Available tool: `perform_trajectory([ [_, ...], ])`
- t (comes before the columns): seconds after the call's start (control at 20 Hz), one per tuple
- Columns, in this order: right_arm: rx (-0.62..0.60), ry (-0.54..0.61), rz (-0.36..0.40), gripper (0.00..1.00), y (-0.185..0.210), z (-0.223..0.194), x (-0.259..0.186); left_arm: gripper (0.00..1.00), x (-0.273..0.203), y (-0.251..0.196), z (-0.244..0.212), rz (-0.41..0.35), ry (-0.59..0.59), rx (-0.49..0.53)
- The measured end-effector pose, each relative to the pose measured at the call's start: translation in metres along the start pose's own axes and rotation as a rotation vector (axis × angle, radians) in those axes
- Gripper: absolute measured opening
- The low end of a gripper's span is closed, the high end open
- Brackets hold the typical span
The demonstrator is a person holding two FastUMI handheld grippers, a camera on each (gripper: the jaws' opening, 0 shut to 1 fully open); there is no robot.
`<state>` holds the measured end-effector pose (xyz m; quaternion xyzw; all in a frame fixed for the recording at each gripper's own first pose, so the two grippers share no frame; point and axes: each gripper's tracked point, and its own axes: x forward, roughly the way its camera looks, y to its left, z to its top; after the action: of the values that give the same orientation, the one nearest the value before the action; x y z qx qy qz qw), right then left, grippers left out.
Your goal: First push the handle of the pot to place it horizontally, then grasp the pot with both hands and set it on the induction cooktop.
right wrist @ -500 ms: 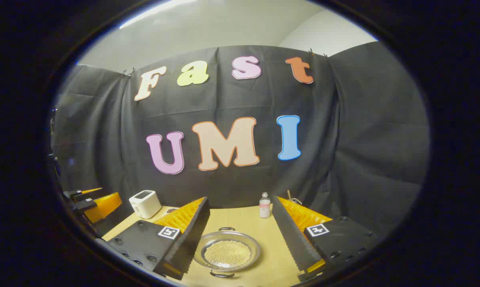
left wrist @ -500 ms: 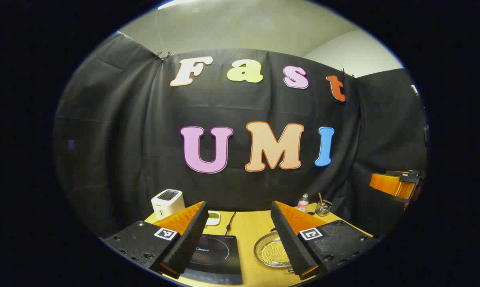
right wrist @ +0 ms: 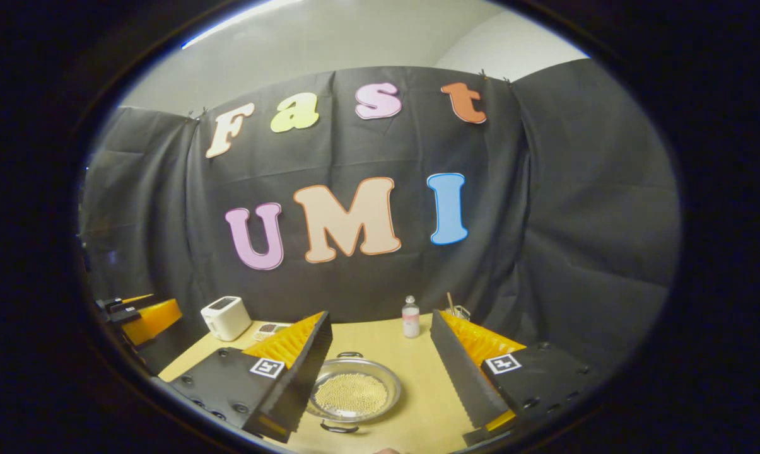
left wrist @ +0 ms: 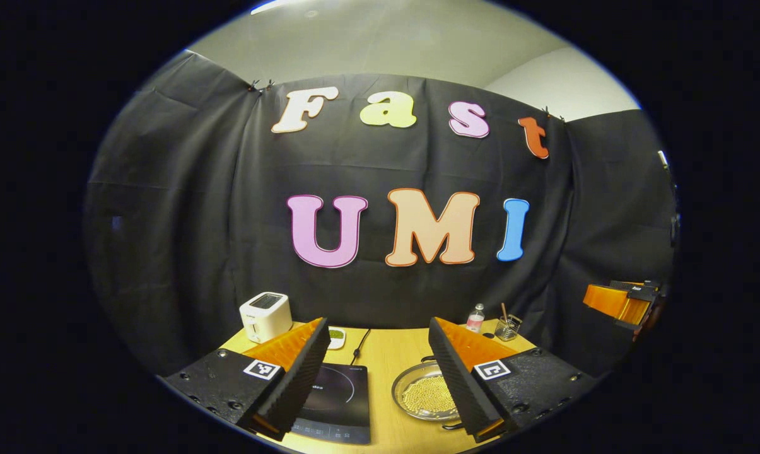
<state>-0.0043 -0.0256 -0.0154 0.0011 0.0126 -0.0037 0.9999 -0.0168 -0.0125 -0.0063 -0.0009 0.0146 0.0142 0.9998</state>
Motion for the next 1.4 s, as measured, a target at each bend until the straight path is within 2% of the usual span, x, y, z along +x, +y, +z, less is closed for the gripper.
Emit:
perform_trajectory([
  [0.05, -0.005, 0.005, 0.0, 0.93, 0.0, -0.004, -0.001, 0.92, -0.003, 0.0, -0.002, 0.003, 0.005, 0.003],
  [0.15, 0.001, 0.02, 0.003, 0.93, 0.001, -0.007, -0.003, 0.95, -0.006, 0.001, -0.005, 0.008, 0.012, -0.002],
  [0.2, 0.009, 0.023, 0.01, 0.93, 0.003, -0.007, -0.005, 0.92, -0.007, 0.001, -0.005, 0.009, 0.013, -0.008],
  [0.45, 0.01, 0.047, 0.031, 0.92, 0.009, -0.014, -0.011, 0.92, -0.018, 0.008, -0.014, 0.027, 0.038, -0.011],
  [0.5, 0.012, 0.053, 0.031, 0.92, 0.011, -0.016, -0.012, 0.96, -0.021, 0.011, -0.016, 0.031, 0.045, -0.007],
  [0.6, 0.033, 0.061, 0.032, 0.93, 0.015, -0.018, -0.013, 0.92, -0.024, 0.017, -0.018, 0.038, 0.054, -0.005],
  [0.65, 0.045, 0.055, 0.035, 0.92, 0.018, -0.017, -0.014, 0.95, -0.026, 0.02, -0.02, 0.04, 0.056, -0.003],
  [0.8, 0.053, 0.051, 0.046, 0.92, 0.031, -0.018, -0.016, 0.92, -0.031, 0.03, -0.02, 0.05, 0.057, 0.014],
  [0.95, 0.04, 0.063, 0.074, 0.57, 0.046, -0.025, -0.018, 0.92, -0.037, 0.039, -0.023, 0.058, 0.059, 0.03],
  [1.0, 0.032, 0.069, 0.081, 0.55, 0.052, -0.029, -0.018, 0.92, -0.038, 0.043, -0.025, 0.062, 0.064, 0.031],
  [1.05, 0.021, 0.074, 0.08, 0.47, 0.055, -0.032, -0.02, 0.92, -0.04, 0.046, -0.028, 0.063, 0.071, 0.028],
  [1.15, 0.012, 0.076, 0.089, 0.47, 0.067, -0.036, -0.022, 0.95, -0.043, 0.052, -0.033, 0.067, 0.082, 0.02],
  [1.2, 0.014, 0.075, 0.1, 0.48, 0.075, -0.036, -0.023, 0.92, -0.045, 0.055, -0.033, 0.069, 0.082, 0.017],
  [1.25, 0.01, 0.073, 0.099, 0.47, 0.079, -0.038, -0.023, 0.96, -0.045, 0.059, -0.035, 0.073, 0.081, 0.016],
  [1.4, 0.03, 0.066, 0.123, 0.31, 0.096, -0.037, -0.026, 0.92, -0.049, 0.072, -0.035, 0.089, 0.079, 0.026],
])
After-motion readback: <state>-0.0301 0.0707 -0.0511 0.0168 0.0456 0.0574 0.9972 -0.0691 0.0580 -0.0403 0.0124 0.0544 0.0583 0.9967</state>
